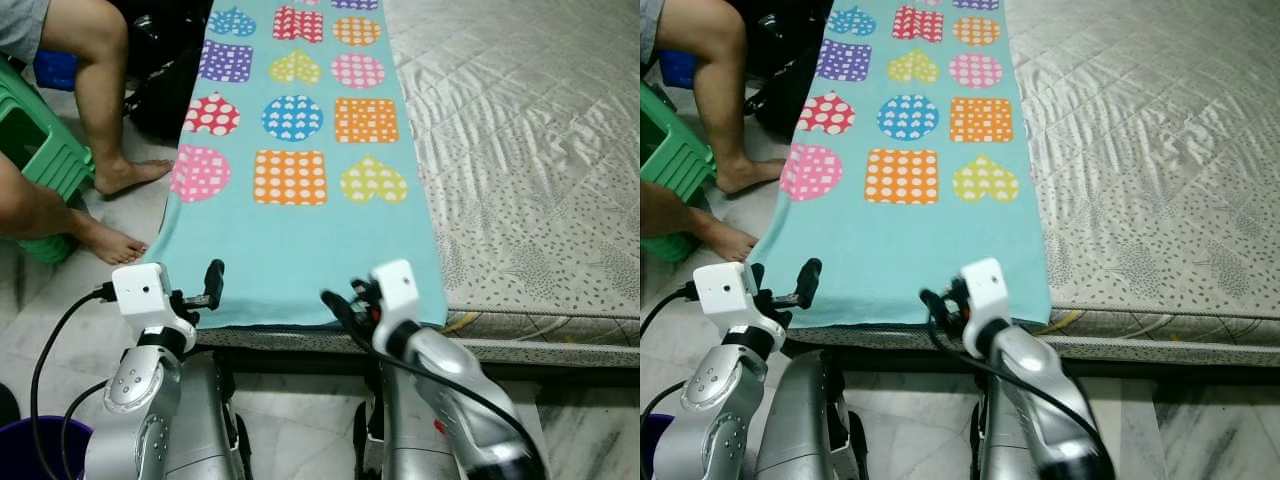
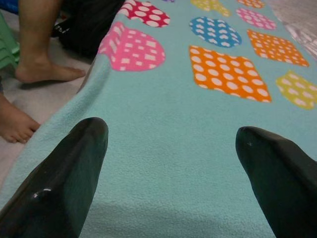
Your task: Clean up the room
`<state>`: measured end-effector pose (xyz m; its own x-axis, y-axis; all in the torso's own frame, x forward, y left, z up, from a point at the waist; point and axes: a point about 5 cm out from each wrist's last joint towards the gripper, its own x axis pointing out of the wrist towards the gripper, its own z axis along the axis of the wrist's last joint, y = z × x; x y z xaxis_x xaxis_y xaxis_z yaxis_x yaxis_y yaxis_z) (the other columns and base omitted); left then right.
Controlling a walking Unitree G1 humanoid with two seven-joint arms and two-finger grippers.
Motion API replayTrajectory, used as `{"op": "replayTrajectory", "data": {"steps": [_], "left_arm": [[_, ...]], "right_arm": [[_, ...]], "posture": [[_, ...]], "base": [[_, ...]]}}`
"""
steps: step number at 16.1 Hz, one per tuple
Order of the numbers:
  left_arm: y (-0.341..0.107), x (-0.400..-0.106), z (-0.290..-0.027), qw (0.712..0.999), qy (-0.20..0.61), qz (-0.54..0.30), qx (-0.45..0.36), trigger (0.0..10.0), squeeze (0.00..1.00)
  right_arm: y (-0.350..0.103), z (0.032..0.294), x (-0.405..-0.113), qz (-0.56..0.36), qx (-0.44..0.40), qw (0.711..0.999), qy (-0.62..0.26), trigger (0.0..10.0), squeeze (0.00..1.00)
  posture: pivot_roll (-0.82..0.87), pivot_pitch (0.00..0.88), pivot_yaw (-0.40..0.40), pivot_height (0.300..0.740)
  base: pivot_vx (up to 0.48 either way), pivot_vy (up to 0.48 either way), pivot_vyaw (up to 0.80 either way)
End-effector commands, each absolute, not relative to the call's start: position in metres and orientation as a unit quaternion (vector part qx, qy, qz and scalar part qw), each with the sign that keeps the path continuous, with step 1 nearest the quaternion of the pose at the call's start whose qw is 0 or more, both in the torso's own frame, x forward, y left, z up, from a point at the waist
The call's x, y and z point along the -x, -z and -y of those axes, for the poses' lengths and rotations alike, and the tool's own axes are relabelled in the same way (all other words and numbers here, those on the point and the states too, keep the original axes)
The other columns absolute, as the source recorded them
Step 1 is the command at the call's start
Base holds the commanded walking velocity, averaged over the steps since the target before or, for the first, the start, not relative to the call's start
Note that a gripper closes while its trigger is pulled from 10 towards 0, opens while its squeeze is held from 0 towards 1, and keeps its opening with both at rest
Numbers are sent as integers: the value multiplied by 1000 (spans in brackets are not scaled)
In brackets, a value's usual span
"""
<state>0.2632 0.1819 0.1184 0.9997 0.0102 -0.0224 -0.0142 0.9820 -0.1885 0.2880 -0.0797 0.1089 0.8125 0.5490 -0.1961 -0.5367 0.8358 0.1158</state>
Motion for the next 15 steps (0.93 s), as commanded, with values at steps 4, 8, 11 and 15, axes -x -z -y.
{"op": "replayTrajectory", "data": {"steps": [4,8,11,15], "left_arm": [[-116,-257,-182,996,-7,-18,91,10000,0],[-117,-255,-184,996,-10,-19,90,10000,0],[-116,-256,-180,995,-6,-21,93,10000,0],[-116,-257,-180,995,-6,-21,93,10000,0]], "right_arm": [[-89,61,-302,-137,23,951,-277,10000,0],[-68,70,-306,-184,76,944,-264,10000,0],[-60,90,-313,-206,98,946,-229,10000,0],[-60,110,-316,-208,104,951,-203,10000,0]], "posture": [[-20,258,-44,556],[-24,270,-46,556],[-31,273,-42,556],[-34,272,-42,556]], "base": [[0,0,0],[0,0,0],[0,0,0],[0,0,0]]}}
